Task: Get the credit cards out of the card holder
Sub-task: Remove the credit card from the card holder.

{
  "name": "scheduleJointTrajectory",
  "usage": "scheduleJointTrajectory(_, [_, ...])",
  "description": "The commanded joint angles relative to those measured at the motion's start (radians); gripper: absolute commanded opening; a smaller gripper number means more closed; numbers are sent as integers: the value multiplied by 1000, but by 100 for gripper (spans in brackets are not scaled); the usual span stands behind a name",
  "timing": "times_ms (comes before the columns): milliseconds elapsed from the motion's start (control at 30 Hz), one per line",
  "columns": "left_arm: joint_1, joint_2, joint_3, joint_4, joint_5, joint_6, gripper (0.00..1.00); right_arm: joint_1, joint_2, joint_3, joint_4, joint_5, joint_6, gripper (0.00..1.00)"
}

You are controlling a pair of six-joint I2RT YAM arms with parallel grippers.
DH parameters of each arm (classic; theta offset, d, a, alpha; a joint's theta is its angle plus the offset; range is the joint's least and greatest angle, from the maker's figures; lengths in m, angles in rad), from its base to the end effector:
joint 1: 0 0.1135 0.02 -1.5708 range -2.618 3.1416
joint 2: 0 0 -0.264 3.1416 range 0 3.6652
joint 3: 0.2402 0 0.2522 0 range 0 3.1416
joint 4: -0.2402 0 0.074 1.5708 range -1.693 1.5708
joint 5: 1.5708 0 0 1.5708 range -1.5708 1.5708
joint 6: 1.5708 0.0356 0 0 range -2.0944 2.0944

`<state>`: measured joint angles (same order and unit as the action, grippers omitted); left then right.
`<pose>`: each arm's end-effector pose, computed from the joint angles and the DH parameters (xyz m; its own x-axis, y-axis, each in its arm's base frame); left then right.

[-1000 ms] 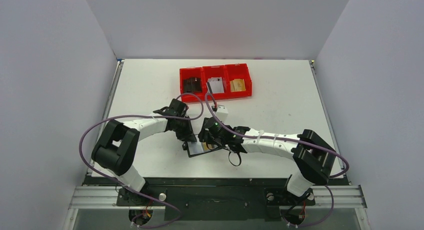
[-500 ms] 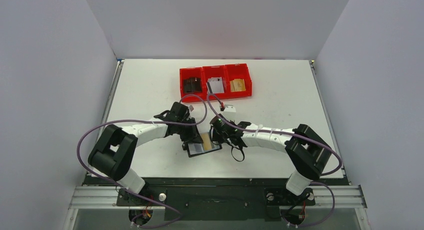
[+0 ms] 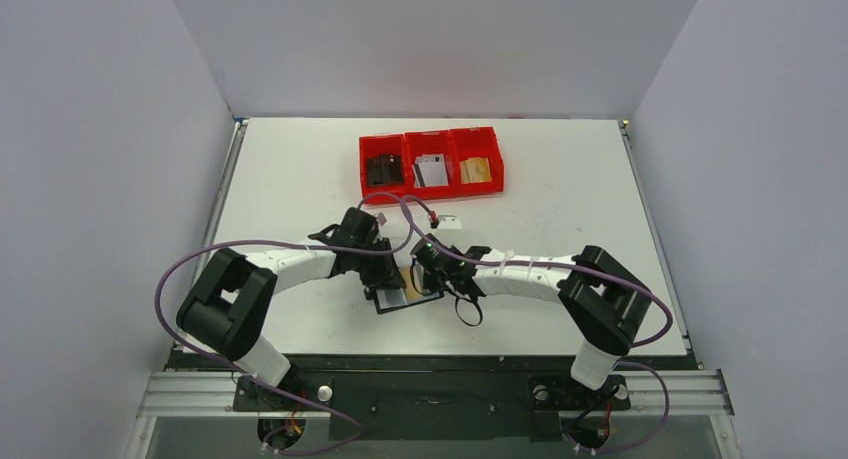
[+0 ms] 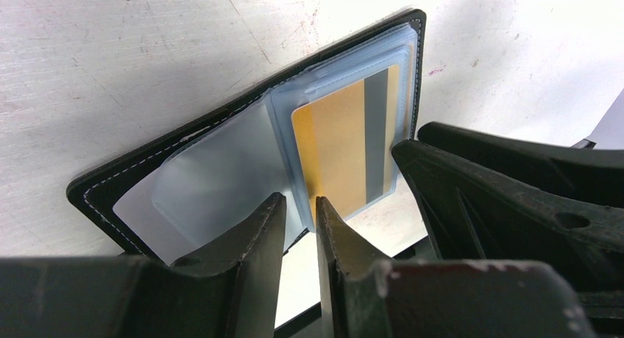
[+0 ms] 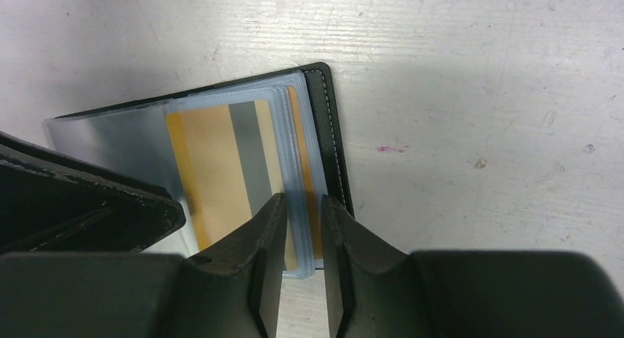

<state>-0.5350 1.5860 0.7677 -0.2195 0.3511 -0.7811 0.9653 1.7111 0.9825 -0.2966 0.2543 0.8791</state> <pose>0.2431 -0.1583 0.1471 -0.9691 -0.1942 -0.1523 -0.0749 0.8195 -0.5681 0.1986 0.2711 0.1639 -0.8660 0.0586 -0.4966 -0.0855 0.9611 0.2625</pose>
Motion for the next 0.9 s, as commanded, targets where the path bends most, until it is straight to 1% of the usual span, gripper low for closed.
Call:
scheduleJointTrajectory(0, [-2, -2, -18, 75, 2, 1, 20, 16, 16, 27, -10, 13, 13, 17])
scheduleJointTrajectory(67, [-2, 6, -25, 102, 11, -2, 21, 22, 17, 22, -10, 9, 16, 13])
scheduleJointTrajectory(267, [-2, 14, -55, 163, 36, -20, 21, 38, 27, 18, -9, -4, 24, 8])
scheduleJointTrajectory(533, [0, 15, -78, 202, 55, -30, 20, 55, 45, 20, -5, -16, 34, 7])
scheduleJointTrajectory(700, [0, 13, -87, 204, 65, -33, 14, 59, 49, 20, -6, -19, 39, 7])
scheduleJointTrajectory(867, [1, 7, -94, 243, 77, -40, 9, 59, 64, 23, -9, -15, 42, 7])
